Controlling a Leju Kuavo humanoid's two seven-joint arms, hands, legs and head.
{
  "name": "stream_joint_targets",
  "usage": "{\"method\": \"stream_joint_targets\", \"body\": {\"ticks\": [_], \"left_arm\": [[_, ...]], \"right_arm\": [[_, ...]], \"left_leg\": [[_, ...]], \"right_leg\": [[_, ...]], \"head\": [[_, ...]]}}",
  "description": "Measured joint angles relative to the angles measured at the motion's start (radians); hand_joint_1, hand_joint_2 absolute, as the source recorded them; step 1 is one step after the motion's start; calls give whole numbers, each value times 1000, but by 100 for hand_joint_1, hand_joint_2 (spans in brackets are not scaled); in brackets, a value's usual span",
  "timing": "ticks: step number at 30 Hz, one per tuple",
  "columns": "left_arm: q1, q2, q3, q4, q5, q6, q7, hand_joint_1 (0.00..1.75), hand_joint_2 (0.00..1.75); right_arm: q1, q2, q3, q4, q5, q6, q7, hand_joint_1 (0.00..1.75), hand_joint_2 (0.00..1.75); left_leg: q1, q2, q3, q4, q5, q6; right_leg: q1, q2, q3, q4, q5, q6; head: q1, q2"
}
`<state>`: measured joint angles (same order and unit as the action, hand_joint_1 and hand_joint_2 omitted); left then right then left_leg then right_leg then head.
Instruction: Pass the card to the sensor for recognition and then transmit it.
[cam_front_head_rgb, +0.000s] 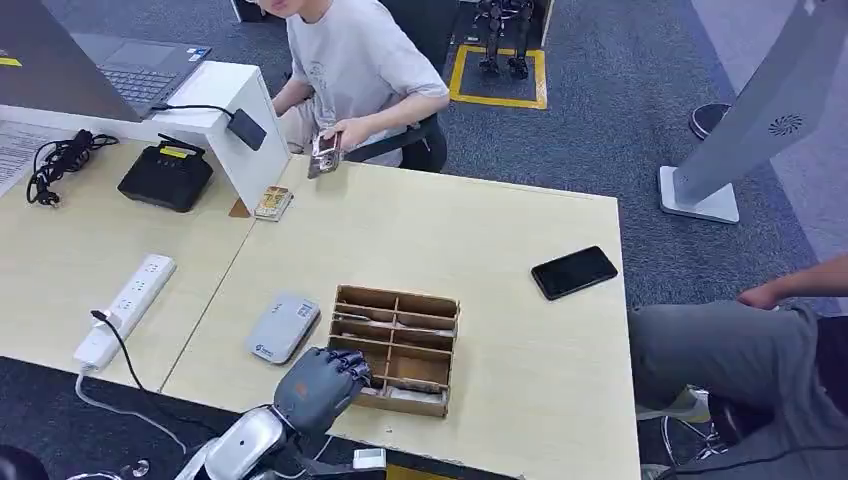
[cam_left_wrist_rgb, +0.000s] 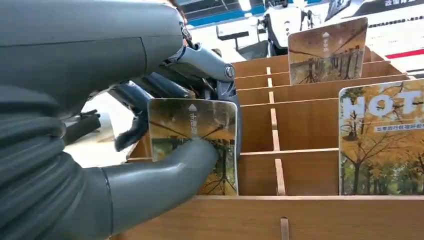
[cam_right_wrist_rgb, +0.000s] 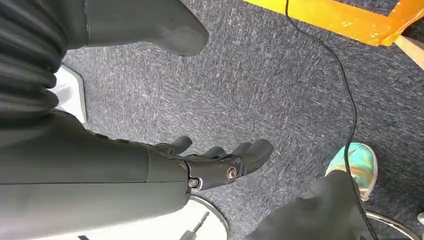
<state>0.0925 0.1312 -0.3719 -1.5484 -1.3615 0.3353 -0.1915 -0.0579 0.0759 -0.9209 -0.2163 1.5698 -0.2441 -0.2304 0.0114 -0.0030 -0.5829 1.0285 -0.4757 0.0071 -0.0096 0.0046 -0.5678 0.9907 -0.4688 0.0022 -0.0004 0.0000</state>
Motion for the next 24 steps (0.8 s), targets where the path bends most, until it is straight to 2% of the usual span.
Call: {"method": "stream_joint_targets", "body": {"ticks": [4,6,7,11,12,16,21,24], "left_arm": [[-1,0,0,0,1,1,0,175,175],[-1,0,0,0,2,2,0,171,175],[-1,0,0,0,3,3,0,162,175],[-2,0,0,0,21,4,-6,168,175],[-3,0,0,0,26,6,-11,175,175],[-22,4,2,-7,53,0,-42,175,175],[-108,66,10,-68,144,-57,-56,175,175],[-206,124,39,-128,266,-148,-77,175,175]], "right_arm": [[0,0,-1,0,1,0,1,0,175],[0,0,-1,0,1,0,2,0,175],[0,0,-1,0,1,0,1,0,175],[0,0,-2,0,1,0,1,0,175],[0,0,-2,0,1,0,1,0,175],[0,0,-1,0,1,1,1,0,175],[0,0,-1,0,1,1,0,0,175],[-1,0,-3,0,1,1,-1,0,175]], "left_leg": [[0,0,0,0,0,0],[0,0,0,0,0,0],[0,0,0,0,0,0],[0,0,0,0,0,0],[0,0,0,0,0,0],[0,0,0,0,0,0],[1,-1,0,0,1,-1],[1,-1,0,0,2,-2]], "right_leg": [[0,0,0,0,0,0],[0,0,0,0,0,0],[0,0,0,0,0,0],[0,0,0,0,0,0],[0,0,0,0,0,0],[0,0,0,0,0,0],[1,-1,-1,1,0,0],[1,-1,-1,2,1,-1]], "head": [[0,0],[0,0],[0,0],[0,0],[0,0],[0,0],[0,0],[0,0]]}}
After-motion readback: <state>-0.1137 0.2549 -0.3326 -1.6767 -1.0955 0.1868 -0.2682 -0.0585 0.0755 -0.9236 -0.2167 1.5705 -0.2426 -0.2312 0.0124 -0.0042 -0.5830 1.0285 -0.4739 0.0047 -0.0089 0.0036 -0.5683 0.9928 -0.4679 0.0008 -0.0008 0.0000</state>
